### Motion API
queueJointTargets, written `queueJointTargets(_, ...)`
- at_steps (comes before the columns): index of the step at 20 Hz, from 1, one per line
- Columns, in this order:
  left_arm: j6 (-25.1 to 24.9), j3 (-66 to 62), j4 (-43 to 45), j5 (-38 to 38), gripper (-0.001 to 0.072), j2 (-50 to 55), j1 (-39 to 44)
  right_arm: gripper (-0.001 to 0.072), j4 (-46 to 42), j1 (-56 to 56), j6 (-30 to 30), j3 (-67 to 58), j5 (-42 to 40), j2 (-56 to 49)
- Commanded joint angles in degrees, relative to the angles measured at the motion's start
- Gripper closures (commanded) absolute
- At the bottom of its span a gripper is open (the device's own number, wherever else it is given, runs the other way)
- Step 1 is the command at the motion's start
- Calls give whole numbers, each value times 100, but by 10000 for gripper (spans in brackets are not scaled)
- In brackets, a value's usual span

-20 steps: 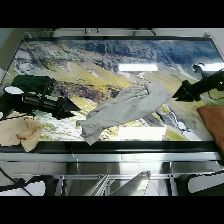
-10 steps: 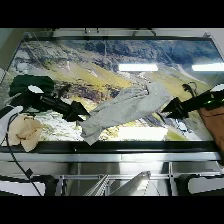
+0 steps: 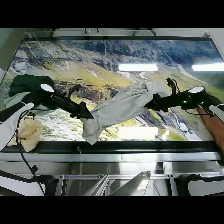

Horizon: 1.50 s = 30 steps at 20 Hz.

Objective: Fold the shirts.

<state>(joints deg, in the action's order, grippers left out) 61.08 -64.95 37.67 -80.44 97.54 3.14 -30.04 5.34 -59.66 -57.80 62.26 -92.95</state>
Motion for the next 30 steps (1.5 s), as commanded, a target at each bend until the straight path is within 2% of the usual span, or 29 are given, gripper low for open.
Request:
queueJointTargets(1, -61, -575, -378, -295, 699, -389, 11, 700, 227, 35, 142, -282, 487, 306)
queueJointTargets(4, -57, -1311, -754, -627, 699, -1279, -37, 700, 376, 306, 140, -669, 1453, 1228)
queueJointTargets(7, 48, -2234, -1141, -625, 697, -2461, -264, 699, 826, 732, 140, -1333, 1982, 2496)
queueJointTargets(11, 308, -3373, -1204, -227, 689, -3790, -990, 698, 1036, 1405, 116, -2505, 1764, 3939)
queueJointTargets(14, 439, -3547, -1178, -249, 687, -4319, -1587, 698, 977, 1606, -50, -2752, 1567, 4328)
queueJointTargets(18, 444, -2299, -1182, -586, 686, -4330, -1683, 694, 4, 1069, -807, -2673, 1705, 3709)
queueJointTargets(20, 382, -1432, -1178, -713, 685, -4030, -1685, 692, -221, 601, -955, -2455, 1777, 3136)
queueJointTargets(24, -251, 289, -1178, -590, 686, -3099, -1685, 692, -752, -267, -962, -1838, 1655, 1624)
queueJointTargets(25, -511, 627, -1174, -481, 687, -2796, -1685, 638, -815, -382, -957, -1757, 1537, 1207)
queueJointTargets(26, -763, 846, -1178, -382, 612, -2492, -1687, 437, -835, -444, -955, -1746, 1429, 743)
queueJointTargets(27, -817, 957, -1178, -284, 390, -2192, -1727, 385, -800, -437, -949, -1749, 1429, 365)
queueJointTargets(30, -809, 660, -1174, -262, 80, -1318, -2052, 386, -769, -103, -837, -1753, 1718, -240)
